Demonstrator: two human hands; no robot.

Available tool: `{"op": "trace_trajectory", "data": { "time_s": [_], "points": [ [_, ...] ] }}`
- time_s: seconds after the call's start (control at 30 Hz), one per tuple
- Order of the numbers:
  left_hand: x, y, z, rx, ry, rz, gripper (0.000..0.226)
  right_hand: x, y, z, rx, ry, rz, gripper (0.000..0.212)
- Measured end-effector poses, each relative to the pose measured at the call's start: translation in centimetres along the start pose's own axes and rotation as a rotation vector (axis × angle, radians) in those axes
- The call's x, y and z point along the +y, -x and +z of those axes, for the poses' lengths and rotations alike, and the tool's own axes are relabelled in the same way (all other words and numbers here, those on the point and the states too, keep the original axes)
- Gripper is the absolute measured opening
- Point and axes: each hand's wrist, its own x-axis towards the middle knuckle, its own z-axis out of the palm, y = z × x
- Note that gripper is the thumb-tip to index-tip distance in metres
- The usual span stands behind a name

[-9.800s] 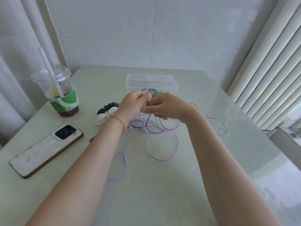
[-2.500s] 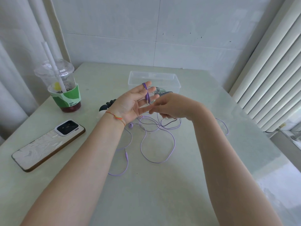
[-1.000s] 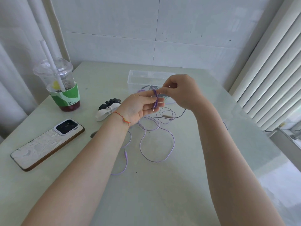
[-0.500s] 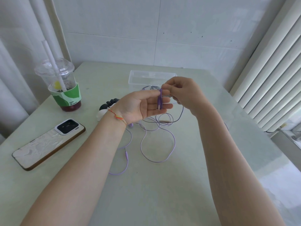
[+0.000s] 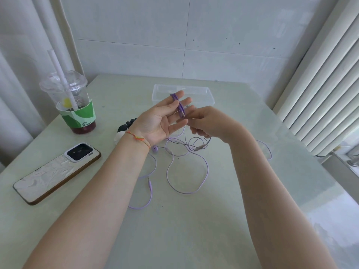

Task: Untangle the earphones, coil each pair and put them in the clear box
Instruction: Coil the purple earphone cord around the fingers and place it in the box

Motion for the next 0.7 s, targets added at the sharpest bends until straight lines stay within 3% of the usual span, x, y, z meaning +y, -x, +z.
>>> {"op": "trace_trajectory", "data": {
  "time_s": [0.23, 0.4, 0.7],
  "points": [
    [0.2, -0.2, -0.3, 0.118, -0.066, -0.013, 0.041, -0.8, 0.2, 0.1, -0.111, 0.234, 0.036, 0.021],
    [0.1, -0.2, -0.5, 0.108, -0.188, -0.063, 0.047, -1.5, 0.5, -0.3, -0.067, 0.309, 0.034, 0.021],
    [-0.2, -0.4, -0.2, 0.106, -0.477, -0.048, 0.044, -1.6, 0.9, -1.1, 0.01, 0.213, 0.057, 0.01]
  ]
}}
